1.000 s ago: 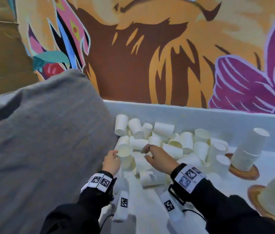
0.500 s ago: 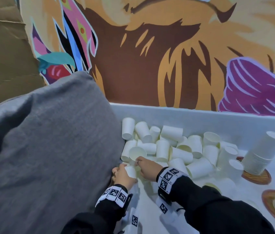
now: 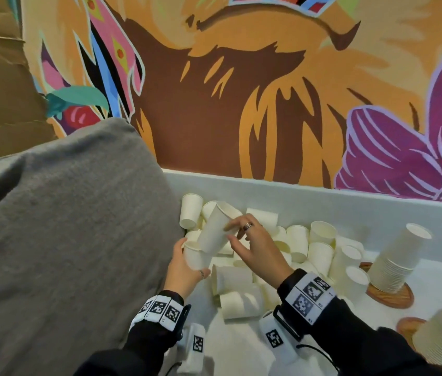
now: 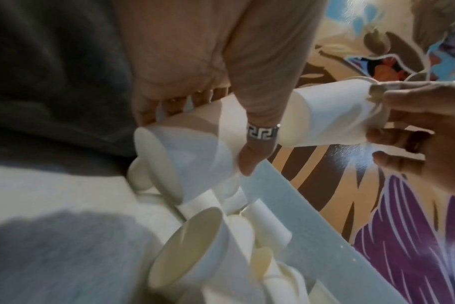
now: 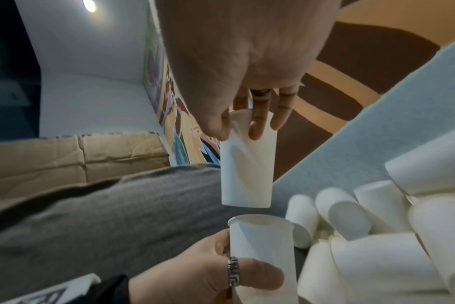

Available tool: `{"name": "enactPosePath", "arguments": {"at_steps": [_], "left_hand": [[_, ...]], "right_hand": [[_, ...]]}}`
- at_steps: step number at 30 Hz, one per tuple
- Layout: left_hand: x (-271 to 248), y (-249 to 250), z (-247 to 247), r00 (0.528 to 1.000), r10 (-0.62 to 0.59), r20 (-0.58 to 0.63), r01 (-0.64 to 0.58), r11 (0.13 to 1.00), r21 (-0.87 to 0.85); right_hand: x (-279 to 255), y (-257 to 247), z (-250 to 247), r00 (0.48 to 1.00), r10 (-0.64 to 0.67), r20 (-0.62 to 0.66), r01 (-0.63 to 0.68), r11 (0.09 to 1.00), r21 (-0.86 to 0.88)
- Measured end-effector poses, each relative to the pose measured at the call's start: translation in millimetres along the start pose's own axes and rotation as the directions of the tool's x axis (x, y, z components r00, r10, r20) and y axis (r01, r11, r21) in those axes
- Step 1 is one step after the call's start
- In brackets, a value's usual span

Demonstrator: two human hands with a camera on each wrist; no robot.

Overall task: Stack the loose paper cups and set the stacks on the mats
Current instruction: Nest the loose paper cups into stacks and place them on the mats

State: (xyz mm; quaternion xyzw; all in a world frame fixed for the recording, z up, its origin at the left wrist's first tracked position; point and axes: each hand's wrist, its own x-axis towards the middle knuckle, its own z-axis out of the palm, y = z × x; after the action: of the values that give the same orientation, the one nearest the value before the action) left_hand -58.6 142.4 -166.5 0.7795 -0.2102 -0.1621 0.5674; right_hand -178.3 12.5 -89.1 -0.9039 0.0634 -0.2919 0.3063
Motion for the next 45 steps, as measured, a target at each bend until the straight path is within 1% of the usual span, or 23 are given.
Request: {"name": "enactPosePath", "arguments": {"at_steps": [2,6,8,10,11,12,14,15,16,17,19,20,22,23,24,28,30,34,36,38,40,42,45], "left_hand": [[-4,20,-2,0.996,0.089,0.013,-0.088,0.995,-0.048],[-14,49,-1,0.972,0.231,0.035,-0.227,0.97,-0.088],[-21,59,1,0.959,0.28,0.038,-0.272,0.952,-0.142],[-27,65,1,0.948,0.315,0.037,-0.301,0.931,-0.207],[-29,66,1,0.944,0.328,0.034,-0.313,0.923,-0.224],[-30,67,0,0.942,0.335,0.029,-0.32,0.919,-0.23],[-33,65,-4,0.938,0.345,0.01,-0.337,0.92,-0.198],[-35,64,-7,0.937,0.349,0.0,-0.344,0.924,-0.165],[-36,62,-9,0.937,0.35,-0.01,-0.348,0.928,-0.134],[-38,62,-12,0.937,0.348,-0.013,-0.348,0.93,-0.116],[-40,60,-14,0.943,0.332,-0.003,-0.331,0.938,-0.101],[-40,60,-14,0.946,0.324,0.001,-0.322,0.942,-0.099],[-41,60,-14,0.953,0.304,0.003,-0.302,0.948,-0.098],[-42,60,-14,0.956,0.294,-0.003,-0.293,0.951,-0.096],[-43,59,-14,0.958,0.286,-0.013,-0.286,0.954,-0.093],[-40,55,-11,0.964,0.261,-0.051,-0.264,0.96,-0.091],[-39,54,-10,0.966,0.251,-0.057,-0.255,0.963,-0.088],[-39,56,-9,0.968,0.244,-0.062,-0.249,0.965,-0.087],[-39,55,-8,0.968,0.241,-0.063,-0.246,0.966,-0.08],[-37,54,-8,0.97,0.235,-0.064,-0.239,0.969,-0.065],[-37,53,-7,0.972,0.221,-0.08,-0.225,0.974,-0.039],[-38,53,-6,0.973,0.204,-0.106,-0.201,0.979,0.038],[-41,56,-3,0.973,0.205,-0.101,-0.194,0.975,0.112]], "right_hand": [[5,-3,-10,0.999,-0.019,-0.039,0.02,1.0,0.02],[8,-11,-22,0.996,-0.066,-0.053,0.066,0.998,-0.002],[6,-14,-23,0.995,-0.101,0.016,0.102,0.994,-0.036],[1,-17,-23,0.988,-0.08,0.134,0.09,0.993,-0.072],[-3,-19,-23,0.983,-0.064,0.171,0.072,0.996,-0.045],[-6,-21,-24,0.985,-0.051,0.167,0.047,0.998,0.028],[-11,-20,-28,0.998,0.015,0.056,-0.029,0.97,0.242],[-14,-14,-27,0.996,0.09,0.001,-0.086,0.947,0.31],[-16,-4,-24,0.984,0.178,-0.022,-0.161,0.934,0.317],[-18,8,-21,0.963,0.27,-0.006,-0.259,0.928,0.269],[-25,34,-12,0.889,0.433,0.147,-0.45,0.887,0.107],[-29,45,-7,0.831,0.494,0.255,-0.518,0.855,0.033],[-38,57,-3,0.683,0.586,0.436,-0.609,0.786,-0.103],[-43,58,-2,0.623,0.611,0.488,-0.626,0.764,-0.158],[-46,59,-2,0.582,0.626,0.519,-0.632,0.75,-0.195],[-51,59,0,0.514,0.652,0.558,-0.654,0.718,-0.238],[-51,58,2,0.487,0.648,0.585,-0.686,0.699,-0.203],[-53,57,5,0.461,0.643,0.611,-0.77,0.632,-0.084],[-52,57,3,0.459,0.628,0.628,-0.799,0.601,-0.017],[-51,54,-2,0.49,0.594,0.638,-0.799,0.599,0.056],[-48,48,-13,0.567,0.557,0.607,-0.749,0.656,0.097],[-40,40,-27,0.666,0.529,0.525,-0.669,0.736,0.108],[-25,27,-50,0.825,0.472,0.311,-0.52,0.85,0.089]]}}
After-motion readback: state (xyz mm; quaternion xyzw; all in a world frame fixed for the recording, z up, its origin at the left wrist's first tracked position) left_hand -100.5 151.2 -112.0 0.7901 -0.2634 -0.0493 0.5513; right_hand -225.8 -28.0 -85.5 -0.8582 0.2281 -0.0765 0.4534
